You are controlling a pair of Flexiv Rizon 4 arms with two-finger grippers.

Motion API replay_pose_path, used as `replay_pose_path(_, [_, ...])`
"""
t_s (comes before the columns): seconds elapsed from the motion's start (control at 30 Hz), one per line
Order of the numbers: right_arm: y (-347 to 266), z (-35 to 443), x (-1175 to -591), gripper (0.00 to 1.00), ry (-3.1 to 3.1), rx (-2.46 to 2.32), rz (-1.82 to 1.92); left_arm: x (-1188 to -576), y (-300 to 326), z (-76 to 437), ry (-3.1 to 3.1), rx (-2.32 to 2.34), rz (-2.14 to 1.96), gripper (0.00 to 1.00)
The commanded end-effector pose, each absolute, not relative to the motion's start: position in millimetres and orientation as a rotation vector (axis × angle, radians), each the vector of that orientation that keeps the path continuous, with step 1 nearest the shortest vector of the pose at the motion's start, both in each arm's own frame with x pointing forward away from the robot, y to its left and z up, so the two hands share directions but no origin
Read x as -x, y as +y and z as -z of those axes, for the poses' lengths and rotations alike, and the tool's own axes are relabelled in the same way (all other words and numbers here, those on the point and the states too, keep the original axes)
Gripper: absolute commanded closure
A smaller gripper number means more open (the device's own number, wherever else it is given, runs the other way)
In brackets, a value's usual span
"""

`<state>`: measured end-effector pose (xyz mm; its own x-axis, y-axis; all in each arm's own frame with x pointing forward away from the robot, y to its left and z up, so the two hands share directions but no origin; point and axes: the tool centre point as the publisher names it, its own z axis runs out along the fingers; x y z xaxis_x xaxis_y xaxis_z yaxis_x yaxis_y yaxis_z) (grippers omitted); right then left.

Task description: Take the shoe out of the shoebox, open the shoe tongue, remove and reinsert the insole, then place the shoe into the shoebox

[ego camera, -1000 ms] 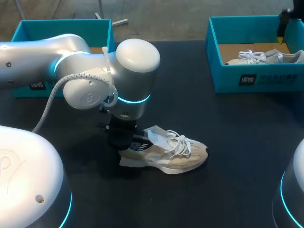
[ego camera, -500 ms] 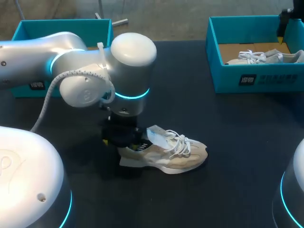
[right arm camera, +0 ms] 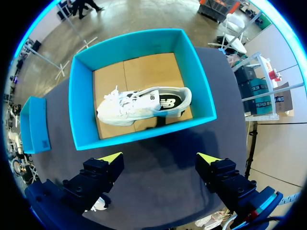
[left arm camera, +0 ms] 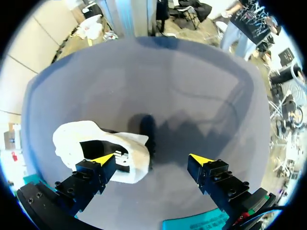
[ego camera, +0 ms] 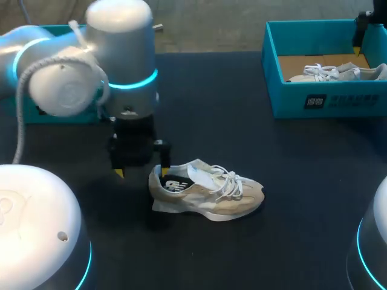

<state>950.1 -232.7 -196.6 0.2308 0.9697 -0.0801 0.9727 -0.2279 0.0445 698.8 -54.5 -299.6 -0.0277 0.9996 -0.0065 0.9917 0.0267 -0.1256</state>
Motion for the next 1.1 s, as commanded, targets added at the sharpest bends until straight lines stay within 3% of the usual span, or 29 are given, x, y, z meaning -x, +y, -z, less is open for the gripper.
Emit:
replay_pose_path(0.03, [-232.7,196.8,-950.2,0.00,1.895,-2.397,0.053,-690.2,-18.2,281.1,-2.314,2.132,-0.338,0.00])
replay_pose_path(0.33, [-232.7,196.8,-950.2,0.00,1.895,-2.397,0.053,-692.8,8.7,278.3,-2.386,1.732,-0.626,0.00])
replay_pose_path(0.83, [-232.7,196.8,-950.2,0.00,1.895,-2.397,0.053,-692.8,8.7,278.3,-2.386,1.732,-0.626,0.00])
replay_pose_path(1.1, [-232.7,196.8,-950.2,0.00,1.895,-2.397,0.053,-692.0,31.0,294.4,-2.455,1.250,-0.968,0.00])
